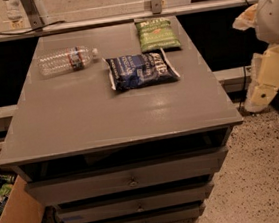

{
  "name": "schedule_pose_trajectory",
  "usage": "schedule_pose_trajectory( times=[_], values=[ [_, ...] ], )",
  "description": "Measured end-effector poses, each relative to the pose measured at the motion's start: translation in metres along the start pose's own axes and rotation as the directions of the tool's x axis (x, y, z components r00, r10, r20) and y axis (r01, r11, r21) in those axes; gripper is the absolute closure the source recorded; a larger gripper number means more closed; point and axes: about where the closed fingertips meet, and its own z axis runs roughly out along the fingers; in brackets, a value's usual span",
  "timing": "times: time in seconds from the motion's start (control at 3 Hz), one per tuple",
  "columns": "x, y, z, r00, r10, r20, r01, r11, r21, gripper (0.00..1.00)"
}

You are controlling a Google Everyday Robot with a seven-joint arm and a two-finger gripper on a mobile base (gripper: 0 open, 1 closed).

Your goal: Pick water bottle

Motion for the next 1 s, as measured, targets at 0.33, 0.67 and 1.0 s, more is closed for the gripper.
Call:
schedule_pose_trajectory(
  times=[0.33,0.67,1.0],
  values=[
    [-0.035,-0.023,0.015,0.993,-0.064,0.102,0.064,0.9979,-0.001,0.0],
    [-0.086,-0.039,0.031,0.972,-0.126,0.199,0.127,0.9919,0.01,0.0],
    [-0.143,-0.041,0.045,0.941,-0.167,0.293,0.169,0.9854,0.02,0.0]
  ],
)
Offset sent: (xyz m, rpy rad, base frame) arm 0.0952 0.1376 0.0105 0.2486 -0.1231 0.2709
